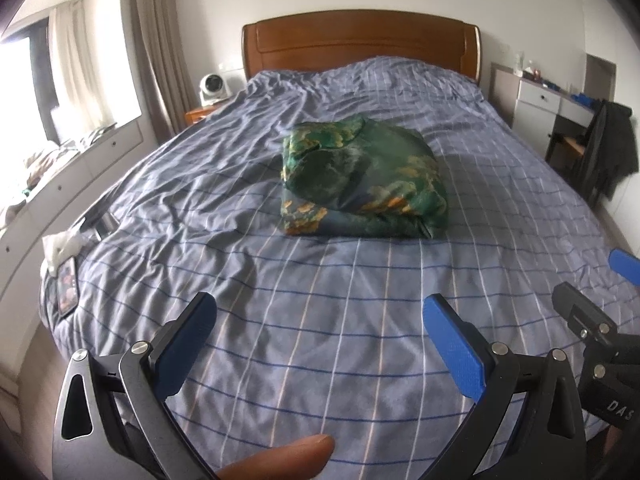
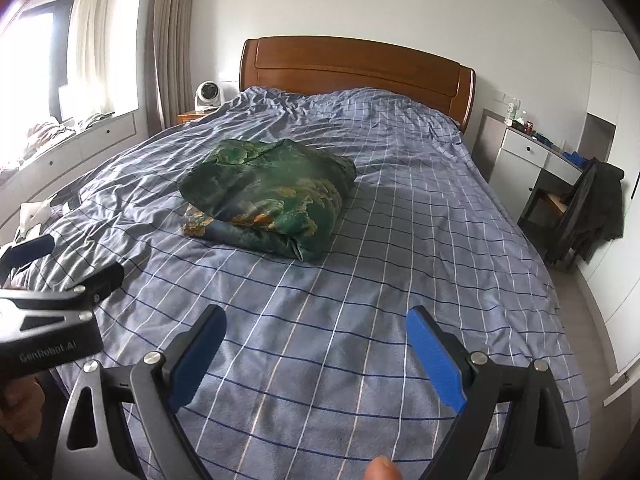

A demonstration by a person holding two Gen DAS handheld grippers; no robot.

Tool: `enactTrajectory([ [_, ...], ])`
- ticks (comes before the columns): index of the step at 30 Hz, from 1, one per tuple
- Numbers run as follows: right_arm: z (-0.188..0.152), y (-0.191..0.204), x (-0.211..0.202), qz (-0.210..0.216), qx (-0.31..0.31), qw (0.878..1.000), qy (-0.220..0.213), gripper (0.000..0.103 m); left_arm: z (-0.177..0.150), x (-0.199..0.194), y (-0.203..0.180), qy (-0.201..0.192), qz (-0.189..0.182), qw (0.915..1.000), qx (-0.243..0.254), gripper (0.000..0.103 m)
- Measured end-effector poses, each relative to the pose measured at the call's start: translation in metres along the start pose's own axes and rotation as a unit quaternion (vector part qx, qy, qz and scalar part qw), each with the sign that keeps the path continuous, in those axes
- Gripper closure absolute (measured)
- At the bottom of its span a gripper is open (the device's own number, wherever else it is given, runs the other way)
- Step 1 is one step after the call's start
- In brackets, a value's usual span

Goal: Fold large clothes

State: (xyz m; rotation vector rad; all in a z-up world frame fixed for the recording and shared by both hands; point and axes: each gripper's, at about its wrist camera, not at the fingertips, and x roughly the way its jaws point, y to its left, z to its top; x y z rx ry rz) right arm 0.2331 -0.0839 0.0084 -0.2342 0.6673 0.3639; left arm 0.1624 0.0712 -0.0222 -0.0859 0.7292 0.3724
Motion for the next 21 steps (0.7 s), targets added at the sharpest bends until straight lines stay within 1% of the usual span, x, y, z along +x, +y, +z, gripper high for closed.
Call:
enactTrajectory([
  [6,0.004,0.004,-0.01,-0.002,0.007,1.0,-0.003,0.01,0.001,-0.01,0.003,-0.004,0.008,1.0,0.0,0.001],
  [10,0.005,0.005,-0.013,-0.001,0.009,1.0,0.004,0.01,0.003,-0.015,0.002,-0.005,0.0,1.0,0.0,0.001],
  [21,0.005,0.004,-0.023,-0.022,0.008,1.0,0.016,0.01,0.003,-0.018,-0.001,-0.007,-0.009,0.9999,0.001,0.001],
])
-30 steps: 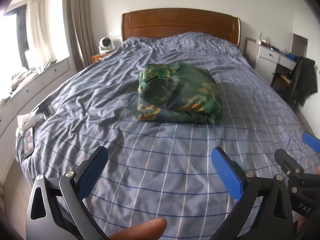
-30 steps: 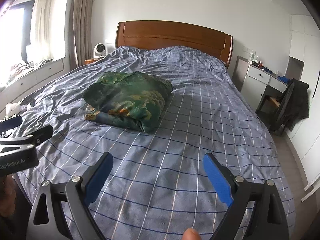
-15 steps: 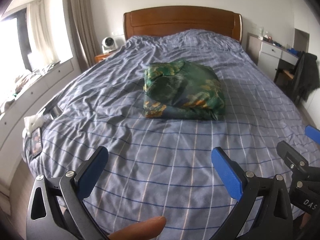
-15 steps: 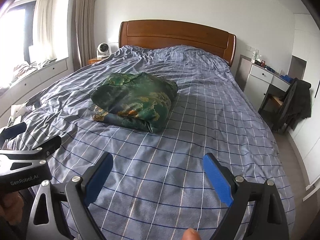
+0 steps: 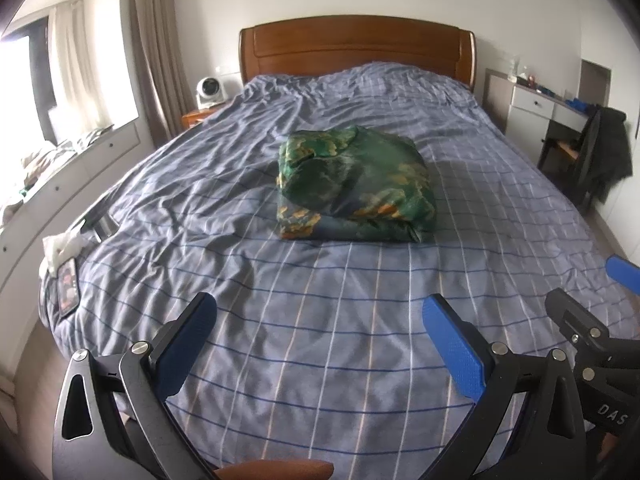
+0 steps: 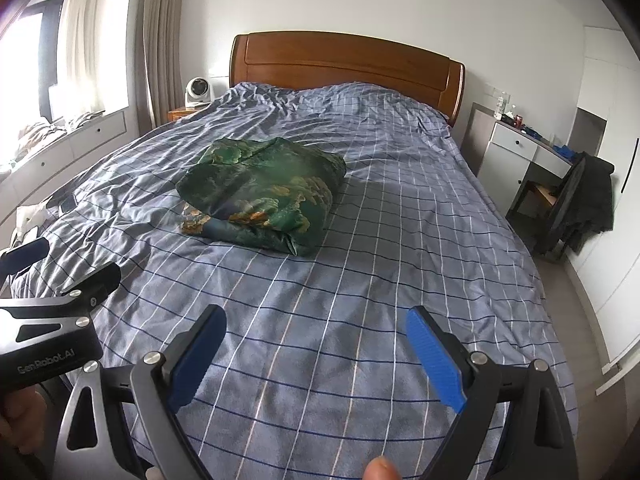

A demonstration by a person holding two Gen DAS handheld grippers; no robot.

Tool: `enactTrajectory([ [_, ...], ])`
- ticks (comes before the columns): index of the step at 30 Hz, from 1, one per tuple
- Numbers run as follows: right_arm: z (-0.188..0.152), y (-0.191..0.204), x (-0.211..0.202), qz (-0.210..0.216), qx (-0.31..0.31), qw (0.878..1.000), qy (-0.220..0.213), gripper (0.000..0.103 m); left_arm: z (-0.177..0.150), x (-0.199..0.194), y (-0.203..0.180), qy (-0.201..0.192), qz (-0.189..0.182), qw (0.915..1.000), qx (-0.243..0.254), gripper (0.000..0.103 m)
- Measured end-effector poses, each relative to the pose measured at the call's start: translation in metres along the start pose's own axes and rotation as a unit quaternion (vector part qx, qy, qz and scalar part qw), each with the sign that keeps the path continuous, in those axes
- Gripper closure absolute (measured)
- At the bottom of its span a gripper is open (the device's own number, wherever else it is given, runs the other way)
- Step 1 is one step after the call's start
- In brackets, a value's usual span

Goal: Fold large clothes

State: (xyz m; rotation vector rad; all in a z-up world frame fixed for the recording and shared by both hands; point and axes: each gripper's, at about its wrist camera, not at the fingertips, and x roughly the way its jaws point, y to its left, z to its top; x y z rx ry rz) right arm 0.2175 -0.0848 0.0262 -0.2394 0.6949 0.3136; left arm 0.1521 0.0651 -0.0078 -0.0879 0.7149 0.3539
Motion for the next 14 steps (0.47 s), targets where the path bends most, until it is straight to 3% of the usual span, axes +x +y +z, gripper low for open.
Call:
enactTrajectory([
  [14,-0.0001,-0.0041,-0.0021,-0.004,0.003,1.0,0.002,0.01,-0.0026,-0.0037,-0.0055,-0.009,-0.002,0.9999,0.006,0.001],
])
